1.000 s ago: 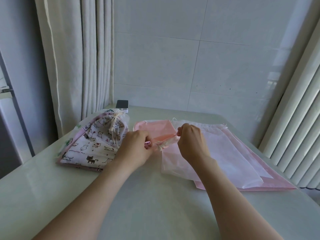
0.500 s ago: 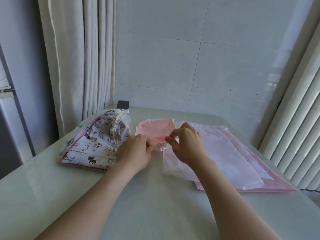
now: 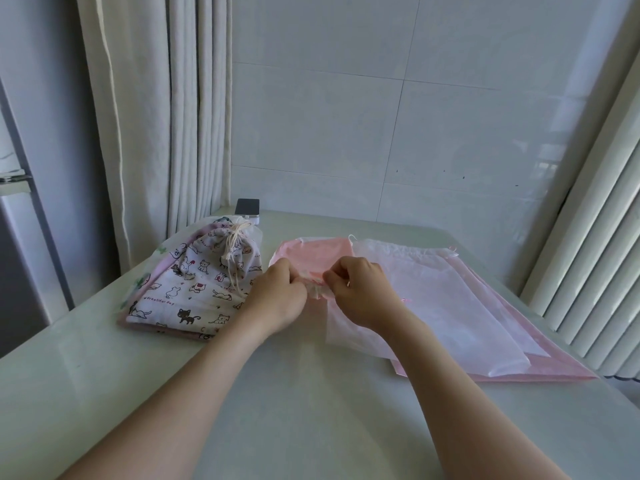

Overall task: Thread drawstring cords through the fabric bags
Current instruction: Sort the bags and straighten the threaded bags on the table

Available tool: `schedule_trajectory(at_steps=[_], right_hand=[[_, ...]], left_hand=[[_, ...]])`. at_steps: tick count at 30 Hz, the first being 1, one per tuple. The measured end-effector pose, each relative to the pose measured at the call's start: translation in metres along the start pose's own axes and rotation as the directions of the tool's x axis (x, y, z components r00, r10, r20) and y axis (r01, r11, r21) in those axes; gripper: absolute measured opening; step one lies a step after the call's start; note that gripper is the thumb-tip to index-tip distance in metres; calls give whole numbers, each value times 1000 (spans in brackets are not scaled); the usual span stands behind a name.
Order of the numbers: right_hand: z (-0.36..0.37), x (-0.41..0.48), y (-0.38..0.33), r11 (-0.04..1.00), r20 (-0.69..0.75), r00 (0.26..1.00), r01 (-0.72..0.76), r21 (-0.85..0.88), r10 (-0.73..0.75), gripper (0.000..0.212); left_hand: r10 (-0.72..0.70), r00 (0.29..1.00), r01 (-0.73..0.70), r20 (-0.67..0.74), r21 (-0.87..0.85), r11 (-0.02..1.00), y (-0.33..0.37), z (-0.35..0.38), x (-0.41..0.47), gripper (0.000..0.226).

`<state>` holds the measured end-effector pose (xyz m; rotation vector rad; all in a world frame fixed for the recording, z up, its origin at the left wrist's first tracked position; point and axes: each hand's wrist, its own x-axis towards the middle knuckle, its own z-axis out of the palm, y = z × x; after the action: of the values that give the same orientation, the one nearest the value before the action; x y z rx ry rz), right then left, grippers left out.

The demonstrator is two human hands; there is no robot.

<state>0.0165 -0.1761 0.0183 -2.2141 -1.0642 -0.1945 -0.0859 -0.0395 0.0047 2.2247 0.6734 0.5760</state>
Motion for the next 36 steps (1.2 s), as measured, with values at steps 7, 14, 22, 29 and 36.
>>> schedule_trajectory(at_steps=[7, 14, 22, 29, 36], right_hand=[[3, 1, 4, 998, 4, 998, -56, -9, 56, 30], [-2, 1, -1, 994, -151, 984, -92, 54, 99, 27], [-1, -2, -2, 982, -163, 970, -165, 92, 179, 17], [3, -2, -4, 988, -75, 989, -123, 89, 130, 19], [1, -6, -5, 973, 120, 984, -155, 173, 135, 23]], left_hand=[[85, 996, -87, -24, -105, 991, -4, 2, 1, 27], [154, 982, -162, -108, -69, 984, -8, -1, 5, 19], [-8, 985, 104, 171, -562, 821, 1, -4, 3, 37], [92, 992, -123, -83, -575, 809, 12, -2, -4, 33], [-5, 999, 40, 47, -779, 626, 13, 0, -1, 32]])
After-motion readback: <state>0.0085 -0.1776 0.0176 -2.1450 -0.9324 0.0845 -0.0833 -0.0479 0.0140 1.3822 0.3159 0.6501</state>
